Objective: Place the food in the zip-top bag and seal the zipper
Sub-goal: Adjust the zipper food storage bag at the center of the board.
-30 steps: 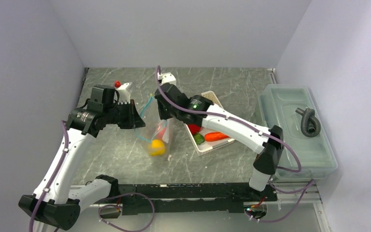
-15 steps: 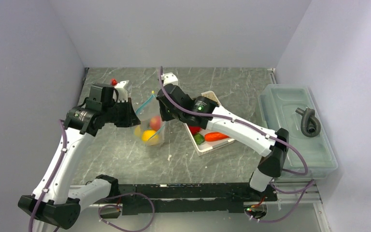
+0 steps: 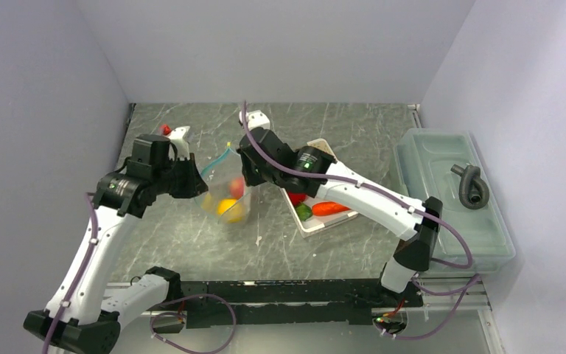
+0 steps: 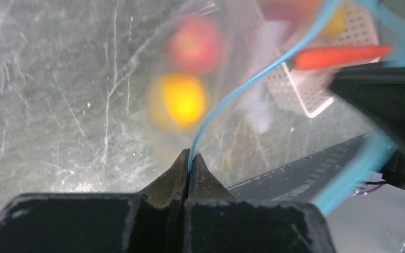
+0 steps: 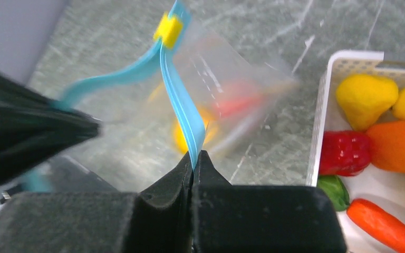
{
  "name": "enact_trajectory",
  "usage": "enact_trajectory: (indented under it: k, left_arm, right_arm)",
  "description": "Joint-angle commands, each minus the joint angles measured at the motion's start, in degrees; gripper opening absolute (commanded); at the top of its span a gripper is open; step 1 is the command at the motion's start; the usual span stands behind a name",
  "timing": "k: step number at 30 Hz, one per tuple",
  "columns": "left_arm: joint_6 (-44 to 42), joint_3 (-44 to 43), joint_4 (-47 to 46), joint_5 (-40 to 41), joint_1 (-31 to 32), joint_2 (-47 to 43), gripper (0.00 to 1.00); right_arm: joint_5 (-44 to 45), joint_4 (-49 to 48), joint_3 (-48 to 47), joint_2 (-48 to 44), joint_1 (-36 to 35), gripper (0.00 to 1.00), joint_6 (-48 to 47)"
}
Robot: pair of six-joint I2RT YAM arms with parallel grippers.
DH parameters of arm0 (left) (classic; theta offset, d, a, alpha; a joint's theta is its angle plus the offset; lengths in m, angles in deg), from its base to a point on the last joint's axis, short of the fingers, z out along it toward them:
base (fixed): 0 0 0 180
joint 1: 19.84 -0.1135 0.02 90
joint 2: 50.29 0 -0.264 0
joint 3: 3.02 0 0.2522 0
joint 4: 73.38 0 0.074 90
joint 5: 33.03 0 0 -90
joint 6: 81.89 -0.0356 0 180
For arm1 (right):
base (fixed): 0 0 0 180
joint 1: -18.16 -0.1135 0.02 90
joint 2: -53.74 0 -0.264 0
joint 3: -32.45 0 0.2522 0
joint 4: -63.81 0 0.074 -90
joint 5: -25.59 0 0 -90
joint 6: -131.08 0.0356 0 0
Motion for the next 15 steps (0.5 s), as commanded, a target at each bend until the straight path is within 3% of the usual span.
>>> enact_trajectory:
  k: [1, 10, 15]
  left_arm:
    - [1.5, 3.4, -2.8, -1.7, 0.0, 1.1, 0.0]
    - [0.0, -9.1, 1.8, 0.7, 0.0, 2.0, 0.0]
    - [-0.3, -6.7, 1.6, 1.4, 0.0, 1.8, 0.0]
  right_arm:
    - [2.4, -1.6, -7.8, -4.6, -0.9, 0.0, -1.5]
    - [-0.1, -2.0, -2.4, -1.6, -1.0, 0.0, -0.1]
    - [0.4, -2.5, -1.4, -2.4, -1.0, 0.0, -0.1]
